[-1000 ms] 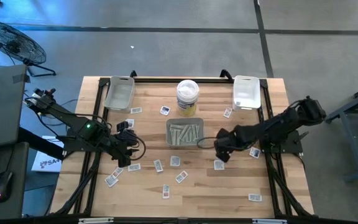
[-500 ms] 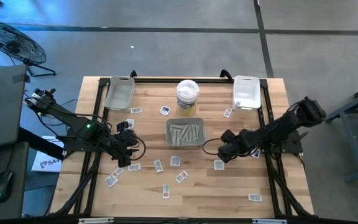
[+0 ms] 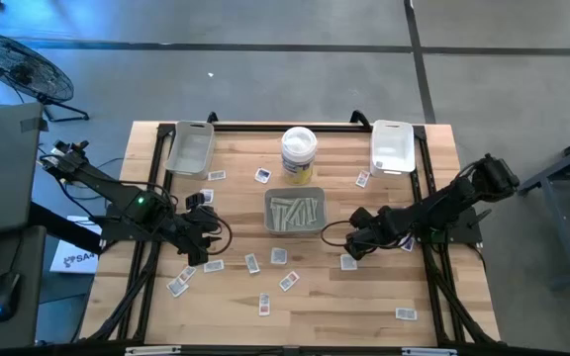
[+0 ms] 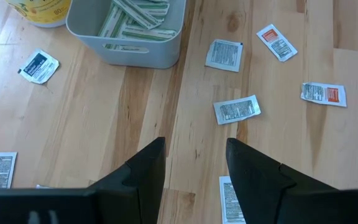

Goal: Pick & Place First Aid Supplies
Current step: Put the ointment pad into the white bin

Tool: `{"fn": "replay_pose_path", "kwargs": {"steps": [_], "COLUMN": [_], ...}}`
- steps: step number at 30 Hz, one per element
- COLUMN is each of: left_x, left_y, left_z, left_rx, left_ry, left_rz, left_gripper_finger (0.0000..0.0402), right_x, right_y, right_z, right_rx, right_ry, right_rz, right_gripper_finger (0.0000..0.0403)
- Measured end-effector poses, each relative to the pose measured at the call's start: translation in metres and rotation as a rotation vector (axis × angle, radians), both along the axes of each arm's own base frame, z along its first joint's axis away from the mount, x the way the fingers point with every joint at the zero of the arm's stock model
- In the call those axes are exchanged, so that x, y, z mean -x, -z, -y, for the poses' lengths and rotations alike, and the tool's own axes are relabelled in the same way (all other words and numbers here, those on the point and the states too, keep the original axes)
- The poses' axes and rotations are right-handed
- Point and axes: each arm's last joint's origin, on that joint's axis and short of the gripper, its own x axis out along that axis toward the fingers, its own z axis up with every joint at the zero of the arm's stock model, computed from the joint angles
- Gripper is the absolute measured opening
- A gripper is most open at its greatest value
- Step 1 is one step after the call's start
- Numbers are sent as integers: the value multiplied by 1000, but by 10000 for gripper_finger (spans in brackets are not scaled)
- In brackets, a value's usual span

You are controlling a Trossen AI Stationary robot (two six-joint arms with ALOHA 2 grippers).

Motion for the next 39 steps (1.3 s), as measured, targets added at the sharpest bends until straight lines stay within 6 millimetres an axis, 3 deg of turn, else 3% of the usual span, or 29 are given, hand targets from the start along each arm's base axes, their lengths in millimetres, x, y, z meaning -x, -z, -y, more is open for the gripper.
{"fn": "replay_pose_path", "kwargs": {"steps": [9, 18, 26, 39], "left_x": [0, 0, 0, 0], "left_y": [0, 0, 0, 0], "left_z": [0, 0, 0, 0], "left_rx": [0, 0, 0, 0], "left_ry": [0, 0, 0, 0], "left_rz": [0, 0, 0, 0], "left_gripper_finger": [166, 166, 166, 166], "right_x": [-6, 17, 10, 11], "right_y": [-3, -3, -3, -1], "right_z": [-2, 5, -1, 3], "right_rx": [-2, 97, 47, 50], "right_ry": [-1, 215, 275, 318], "right_rz": [46, -102, -5, -9], "right_gripper_finger": [90, 97, 99, 99]}}
